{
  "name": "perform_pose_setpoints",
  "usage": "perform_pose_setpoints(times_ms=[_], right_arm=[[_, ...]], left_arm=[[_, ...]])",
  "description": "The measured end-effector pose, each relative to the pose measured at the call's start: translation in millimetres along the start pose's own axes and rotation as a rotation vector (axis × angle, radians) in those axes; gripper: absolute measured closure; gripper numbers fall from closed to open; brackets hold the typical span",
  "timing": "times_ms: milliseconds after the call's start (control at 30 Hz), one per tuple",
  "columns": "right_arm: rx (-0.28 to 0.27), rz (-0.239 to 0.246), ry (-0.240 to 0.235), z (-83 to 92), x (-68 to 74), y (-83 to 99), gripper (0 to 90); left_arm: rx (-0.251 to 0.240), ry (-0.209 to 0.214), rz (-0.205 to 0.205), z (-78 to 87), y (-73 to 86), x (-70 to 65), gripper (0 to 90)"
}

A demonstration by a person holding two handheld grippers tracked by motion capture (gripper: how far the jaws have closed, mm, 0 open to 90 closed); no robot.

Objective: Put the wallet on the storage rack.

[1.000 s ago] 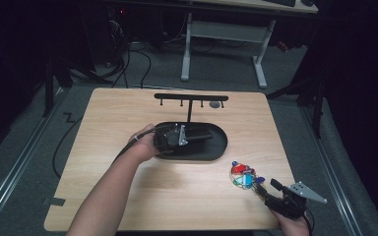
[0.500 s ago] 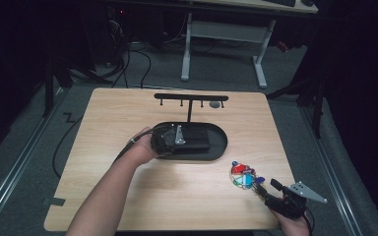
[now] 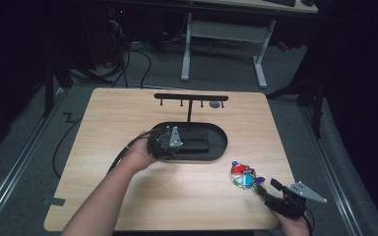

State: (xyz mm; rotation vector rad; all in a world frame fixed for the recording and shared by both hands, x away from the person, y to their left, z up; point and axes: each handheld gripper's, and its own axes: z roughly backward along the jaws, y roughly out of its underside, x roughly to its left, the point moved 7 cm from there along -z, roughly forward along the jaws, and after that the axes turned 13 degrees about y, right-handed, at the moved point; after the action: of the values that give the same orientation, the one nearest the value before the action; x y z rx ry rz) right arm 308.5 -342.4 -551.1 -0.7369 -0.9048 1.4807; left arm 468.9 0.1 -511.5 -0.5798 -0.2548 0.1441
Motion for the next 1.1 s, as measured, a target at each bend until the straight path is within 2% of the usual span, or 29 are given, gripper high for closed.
perform_pose_setpoints(times_ms=[33,67,267,400,500,800,900,1000,1100], right_arm=[[0.001,0.0,0.0,0.0,0.3,0.1,33.6],[0.001,0.006,0.001,-0.2,0.3,0.1,33.6],[0.001,0.009,0.004,0.2,1.0,-0.1,33.6],[0.002,0.012,0.002,0.3,2.2,0.1,33.6],[0.002,0.016,0.001,0.3,2.7,0.2,33.6],[0.007,0.022,-0.003,-0.7,4.6,0.9,33.5],[0.009,0.023,-0.003,-0.5,5.2,1.0,33.6],[0.006,0.029,-0.006,-0.5,6.0,0.8,33.6],[0.009,0.027,-0.007,-0.6,6.1,1.0,33.6]], left_arm=[[-0.013,-0.006,-0.001,2.3,0.4,-2.3,54.7],[-0.029,-0.011,0.018,6.7,2.6,-5.3,55.8],[-0.068,-0.021,0.06,14.8,13.6,-13.7,55.7],[-0.115,0.004,0.131,19.0,26.7,-21.3,54.5],[-0.127,-0.003,0.141,20.9,36.4,-27.8,53.3],[-0.157,-0.002,0.211,26.6,64.4,-48.9,52.9],[-0.16,0.004,0.223,27.3,69.3,-53.0,51.6],[-0.188,0.021,0.261,30.2,78.2,-60.2,49.7],[-0.195,0.024,0.277,32.0,82.9,-62.9,48.6]])
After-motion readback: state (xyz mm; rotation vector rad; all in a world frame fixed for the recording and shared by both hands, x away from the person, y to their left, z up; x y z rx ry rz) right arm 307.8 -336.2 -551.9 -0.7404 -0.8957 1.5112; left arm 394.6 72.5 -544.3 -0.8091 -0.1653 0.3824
